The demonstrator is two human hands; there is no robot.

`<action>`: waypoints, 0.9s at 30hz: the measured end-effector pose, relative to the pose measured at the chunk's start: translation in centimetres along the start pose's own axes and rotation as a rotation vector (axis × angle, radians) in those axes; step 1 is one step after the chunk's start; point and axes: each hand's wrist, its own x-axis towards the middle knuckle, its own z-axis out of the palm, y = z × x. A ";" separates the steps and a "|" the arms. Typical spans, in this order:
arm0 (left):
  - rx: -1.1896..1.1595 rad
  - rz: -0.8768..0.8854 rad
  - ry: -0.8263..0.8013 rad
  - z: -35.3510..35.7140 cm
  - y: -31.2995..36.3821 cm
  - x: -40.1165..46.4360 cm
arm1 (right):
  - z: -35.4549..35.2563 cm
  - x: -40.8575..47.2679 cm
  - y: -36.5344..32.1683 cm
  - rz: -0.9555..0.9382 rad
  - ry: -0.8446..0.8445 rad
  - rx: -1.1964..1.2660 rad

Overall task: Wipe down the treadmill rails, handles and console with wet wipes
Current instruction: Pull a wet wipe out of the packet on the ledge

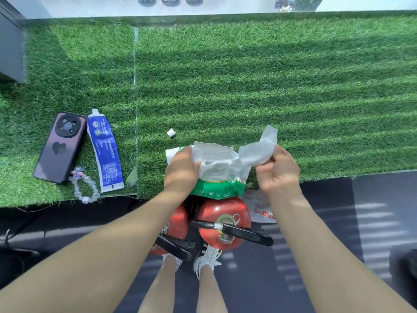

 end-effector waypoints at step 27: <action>0.006 0.040 0.026 -0.9 -0.9 1.6 | -0.4 -0.5 6.3 -0.644 -0.286 -1.974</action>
